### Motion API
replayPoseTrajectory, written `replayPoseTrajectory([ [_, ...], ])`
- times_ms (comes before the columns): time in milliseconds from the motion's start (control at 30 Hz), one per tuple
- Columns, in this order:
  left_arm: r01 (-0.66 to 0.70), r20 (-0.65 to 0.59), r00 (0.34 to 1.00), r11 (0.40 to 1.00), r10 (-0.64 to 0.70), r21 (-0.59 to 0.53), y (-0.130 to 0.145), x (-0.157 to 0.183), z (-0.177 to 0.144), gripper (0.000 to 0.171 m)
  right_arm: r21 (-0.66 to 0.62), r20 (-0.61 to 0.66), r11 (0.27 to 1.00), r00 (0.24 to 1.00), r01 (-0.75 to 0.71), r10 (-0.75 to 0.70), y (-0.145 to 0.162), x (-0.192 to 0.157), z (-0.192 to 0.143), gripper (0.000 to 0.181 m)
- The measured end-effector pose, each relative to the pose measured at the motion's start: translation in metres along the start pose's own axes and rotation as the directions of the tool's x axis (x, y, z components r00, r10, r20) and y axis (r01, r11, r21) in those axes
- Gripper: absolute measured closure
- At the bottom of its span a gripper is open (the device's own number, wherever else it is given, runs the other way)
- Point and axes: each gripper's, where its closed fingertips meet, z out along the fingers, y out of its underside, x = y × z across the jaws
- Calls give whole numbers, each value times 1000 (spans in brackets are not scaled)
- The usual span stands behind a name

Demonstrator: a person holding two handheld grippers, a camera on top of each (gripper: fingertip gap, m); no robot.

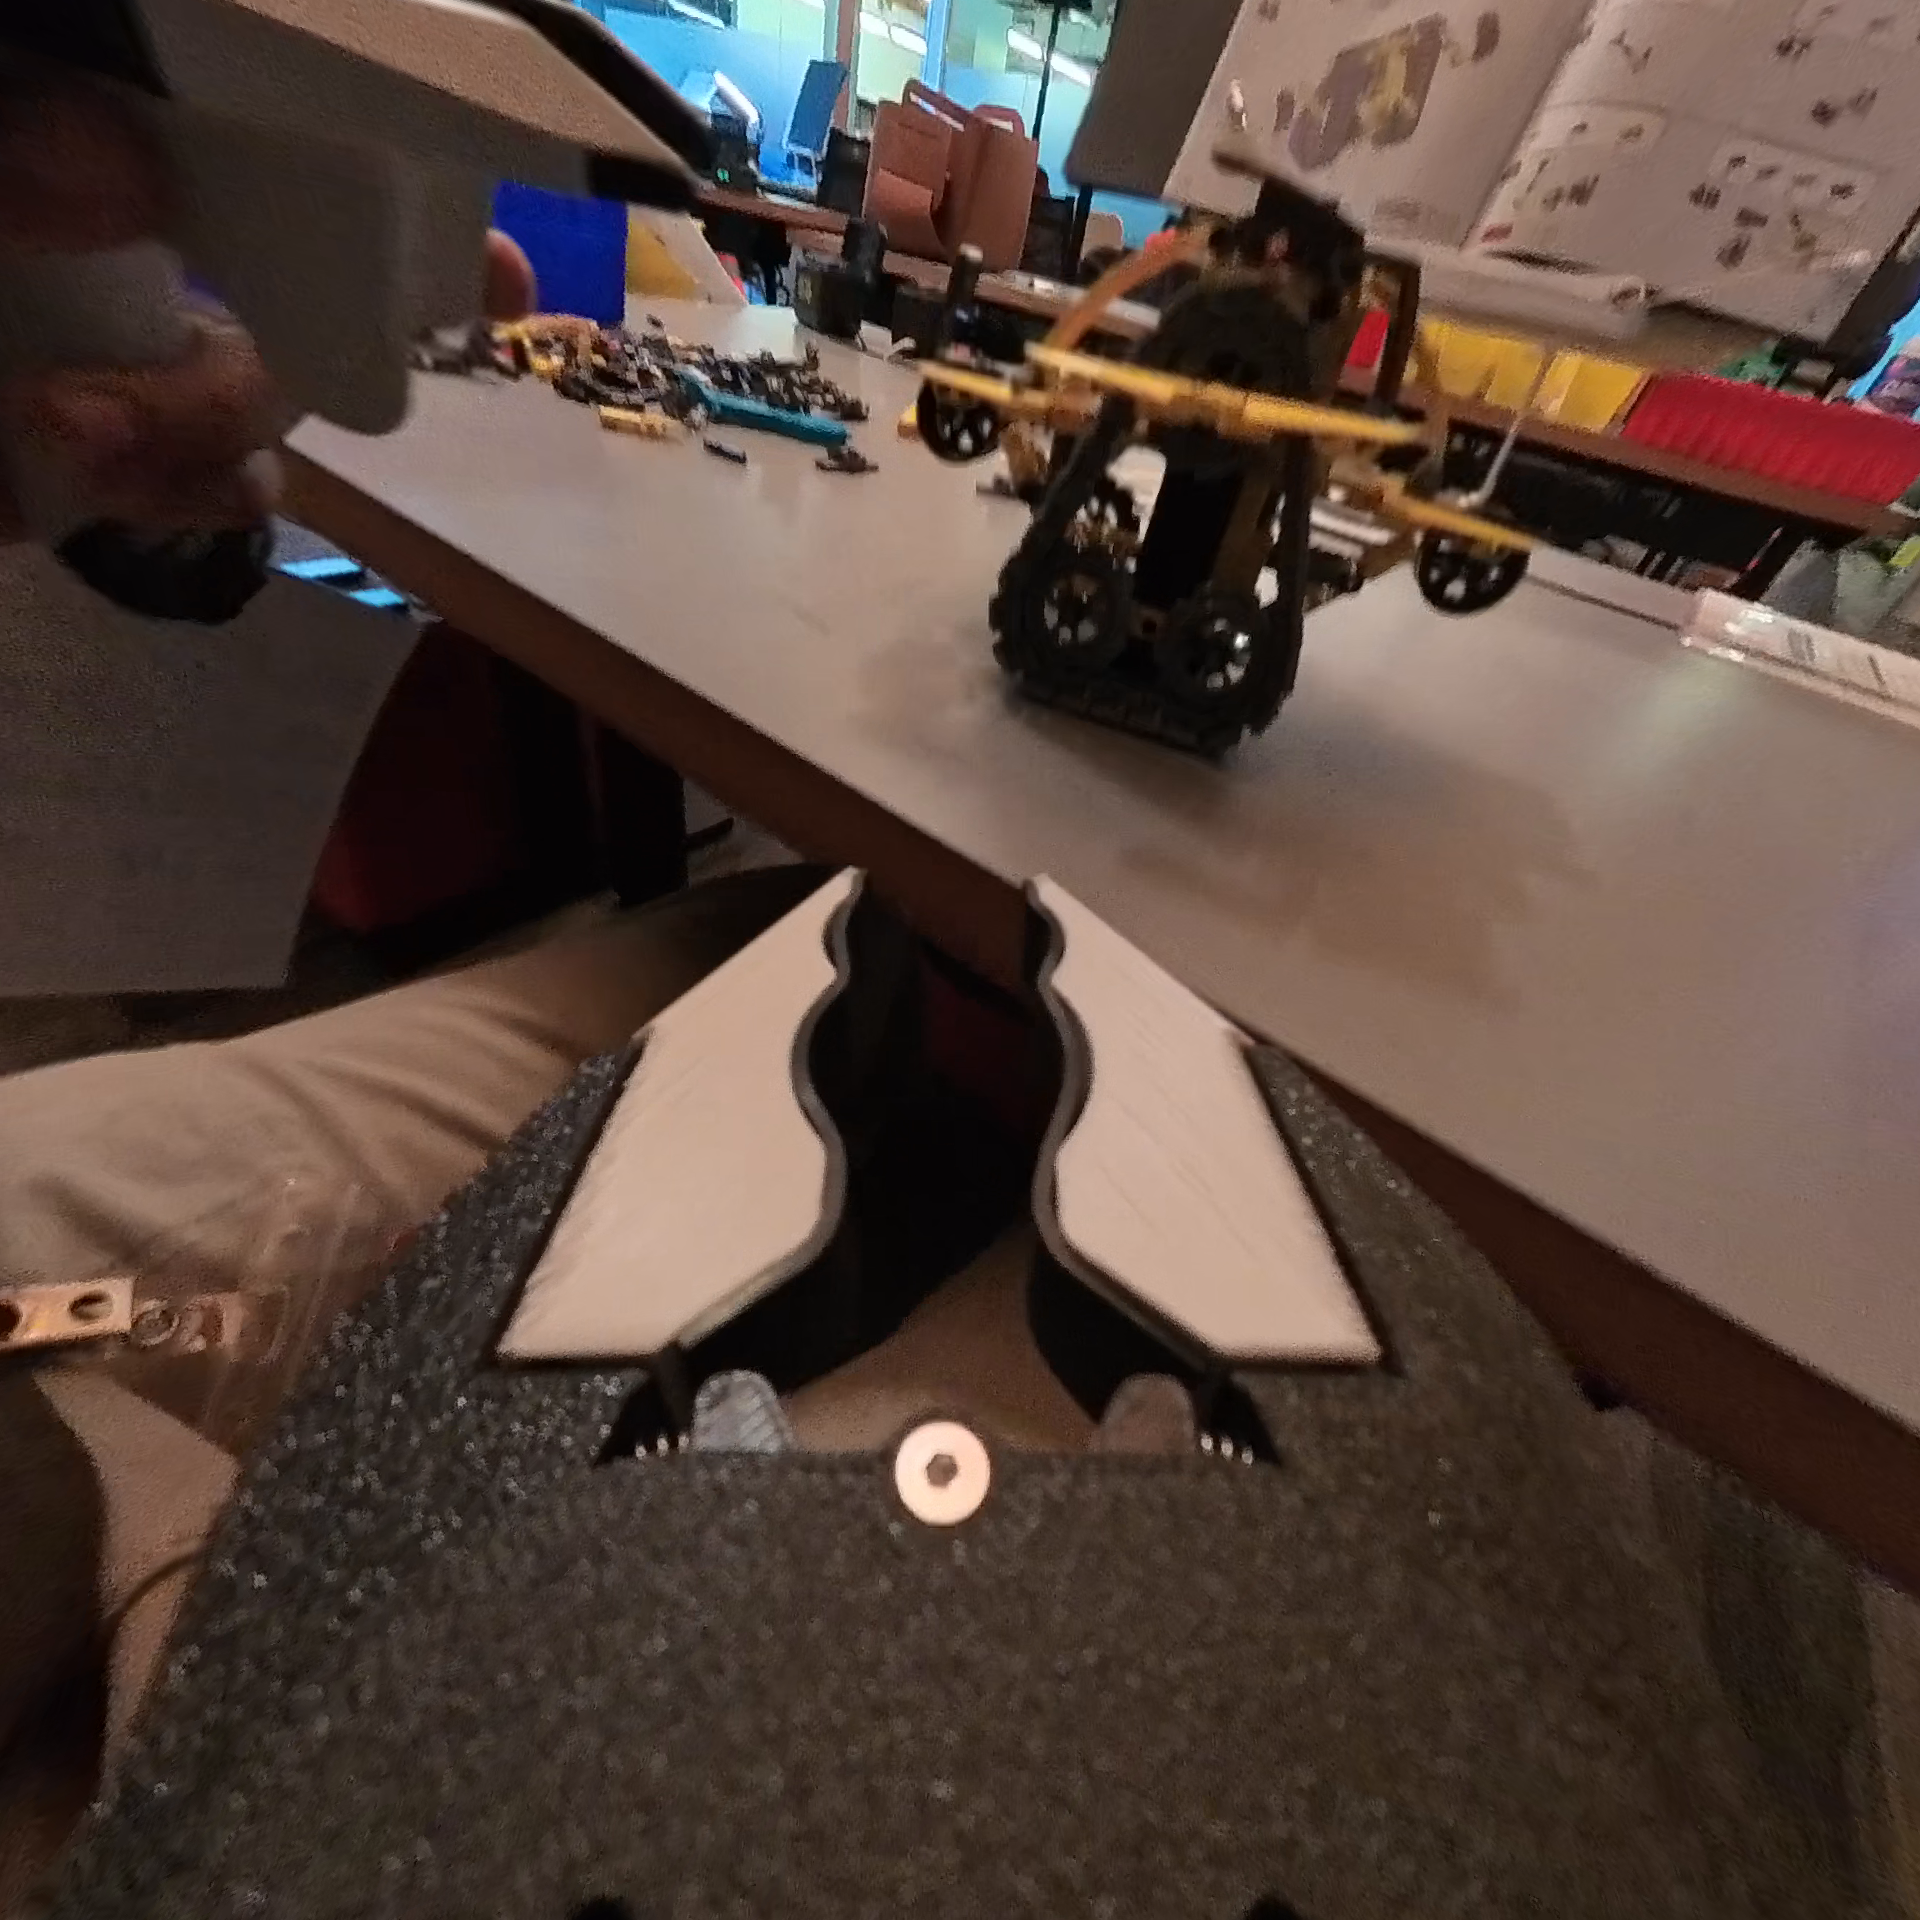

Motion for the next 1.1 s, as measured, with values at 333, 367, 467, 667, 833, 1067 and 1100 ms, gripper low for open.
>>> replayPoseTrajectory([
  [333,102,-93,989,987,-114,-126,-7,-87,65,61,149,1,974,985,170,-172,-128,30,40,152],
  [367,106,-93,989,986,-118,-128,-3,-90,68,62,136,31,974,982,181,-187,-136,32,47,152],
  [467,99,-89,990,988,-110,-118,4,-95,68,63,77,116,973,968,215,-223,-153,40,72,150],
  [667,98,-194,973,985,-124,-139,9,-99,67,67,15,245,976,946,218,-214,-166,47,108,148],
  [833,206,-287,930,972,-230,-112,-5,-97,63,79,49,258,993,959,111,-120,-159,39,95,148],
  [1067,347,-441,837,937,-324,-30,3,-21,18,107,78,245,997,968,29,-47,-108,21,53,156],
  [1100,355,-425,838,933,-342,-49,11,-15,19,116,85,240,996,970,13,-33,-100,18,51,159],
])
